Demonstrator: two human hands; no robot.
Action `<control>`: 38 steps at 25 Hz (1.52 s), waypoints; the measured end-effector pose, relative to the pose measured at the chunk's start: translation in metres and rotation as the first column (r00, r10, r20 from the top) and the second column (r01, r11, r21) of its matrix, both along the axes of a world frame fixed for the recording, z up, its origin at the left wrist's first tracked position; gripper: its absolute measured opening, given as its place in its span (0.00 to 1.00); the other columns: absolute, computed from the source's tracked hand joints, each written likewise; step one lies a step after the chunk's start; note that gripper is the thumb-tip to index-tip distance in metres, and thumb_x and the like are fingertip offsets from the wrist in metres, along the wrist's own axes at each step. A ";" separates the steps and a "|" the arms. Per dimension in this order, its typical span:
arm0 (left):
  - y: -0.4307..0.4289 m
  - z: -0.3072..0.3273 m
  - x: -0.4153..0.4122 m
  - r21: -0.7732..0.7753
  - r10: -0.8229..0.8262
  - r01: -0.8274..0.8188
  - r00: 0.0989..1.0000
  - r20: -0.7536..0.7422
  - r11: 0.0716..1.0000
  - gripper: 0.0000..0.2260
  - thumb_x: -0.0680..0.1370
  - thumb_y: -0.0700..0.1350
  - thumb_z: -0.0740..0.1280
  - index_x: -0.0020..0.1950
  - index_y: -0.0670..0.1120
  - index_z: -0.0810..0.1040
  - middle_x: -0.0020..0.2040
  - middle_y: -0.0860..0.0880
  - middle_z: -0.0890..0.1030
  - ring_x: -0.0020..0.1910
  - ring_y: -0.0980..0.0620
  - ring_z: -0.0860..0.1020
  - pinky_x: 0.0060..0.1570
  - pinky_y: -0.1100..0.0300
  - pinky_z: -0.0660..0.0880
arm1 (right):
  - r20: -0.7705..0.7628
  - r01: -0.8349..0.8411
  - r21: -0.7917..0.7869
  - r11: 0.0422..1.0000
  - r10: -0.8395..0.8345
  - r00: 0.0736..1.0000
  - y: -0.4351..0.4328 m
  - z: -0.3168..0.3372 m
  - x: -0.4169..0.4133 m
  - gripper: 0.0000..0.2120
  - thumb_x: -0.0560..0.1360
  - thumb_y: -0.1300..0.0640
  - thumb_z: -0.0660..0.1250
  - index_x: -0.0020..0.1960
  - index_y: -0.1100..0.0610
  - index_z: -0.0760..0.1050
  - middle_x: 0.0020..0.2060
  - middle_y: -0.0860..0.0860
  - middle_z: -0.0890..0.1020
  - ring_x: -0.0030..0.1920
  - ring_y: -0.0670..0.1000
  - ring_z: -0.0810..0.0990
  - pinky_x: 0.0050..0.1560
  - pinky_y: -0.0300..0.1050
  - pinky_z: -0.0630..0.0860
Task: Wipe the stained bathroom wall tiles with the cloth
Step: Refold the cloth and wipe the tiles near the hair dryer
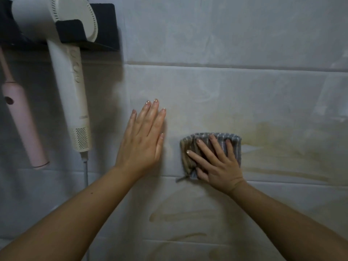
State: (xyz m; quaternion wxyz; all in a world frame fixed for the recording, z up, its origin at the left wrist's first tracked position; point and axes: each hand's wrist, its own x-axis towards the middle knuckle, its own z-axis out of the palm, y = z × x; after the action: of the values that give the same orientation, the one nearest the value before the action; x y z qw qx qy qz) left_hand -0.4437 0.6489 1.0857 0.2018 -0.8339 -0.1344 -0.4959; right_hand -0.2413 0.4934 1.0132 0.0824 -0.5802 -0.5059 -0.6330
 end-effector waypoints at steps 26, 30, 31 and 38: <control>-0.061 0.033 0.084 0.138 -0.058 0.057 0.998 0.007 0.989 0.29 0.81 0.52 0.60 0.78 0.40 0.60 0.78 0.39 0.59 0.78 0.41 0.56 0.75 0.41 0.55 | -0.445 0.215 0.504 0.836 0.039 0.894 -0.055 0.070 0.058 0.28 0.71 0.47 0.63 0.71 0.48 0.69 0.73 0.58 0.66 0.74 0.65 0.59 0.72 0.70 0.52; -0.082 0.029 0.098 0.148 -0.102 0.105 0.994 -0.032 0.983 0.29 0.81 0.52 0.59 0.78 0.41 0.58 0.79 0.39 0.58 0.79 0.42 0.55 0.76 0.42 0.53 | -0.327 0.086 0.314 0.945 0.023 0.945 -0.051 0.033 0.050 0.30 0.71 0.47 0.65 0.72 0.46 0.66 0.74 0.55 0.63 0.76 0.63 0.55 0.73 0.69 0.49; -0.085 0.026 0.099 0.153 -0.103 0.109 0.994 -0.043 0.982 0.28 0.81 0.52 0.58 0.78 0.41 0.58 0.79 0.39 0.58 0.79 0.42 0.55 0.76 0.42 0.52 | -0.251 0.076 0.249 0.965 -0.011 0.968 -0.066 0.016 0.061 0.30 0.70 0.47 0.66 0.72 0.46 0.67 0.73 0.54 0.64 0.76 0.63 0.57 0.72 0.69 0.51; -0.099 0.024 0.113 0.156 -0.104 0.113 0.993 -0.059 0.981 0.28 0.81 0.51 0.59 0.78 0.40 0.60 0.79 0.39 0.59 0.79 0.41 0.56 0.76 0.40 0.54 | -0.571 0.335 0.547 0.767 0.049 0.819 -0.090 0.034 0.085 0.30 0.72 0.46 0.62 0.73 0.49 0.64 0.74 0.57 0.63 0.75 0.64 0.57 0.75 0.66 0.47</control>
State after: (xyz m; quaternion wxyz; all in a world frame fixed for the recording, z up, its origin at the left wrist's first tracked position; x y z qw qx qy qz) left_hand -0.3311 0.5496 1.1096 0.2438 -0.8335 -0.0435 -0.4939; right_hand -0.1562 0.4036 1.0474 0.3621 -0.7153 -0.1722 -0.5723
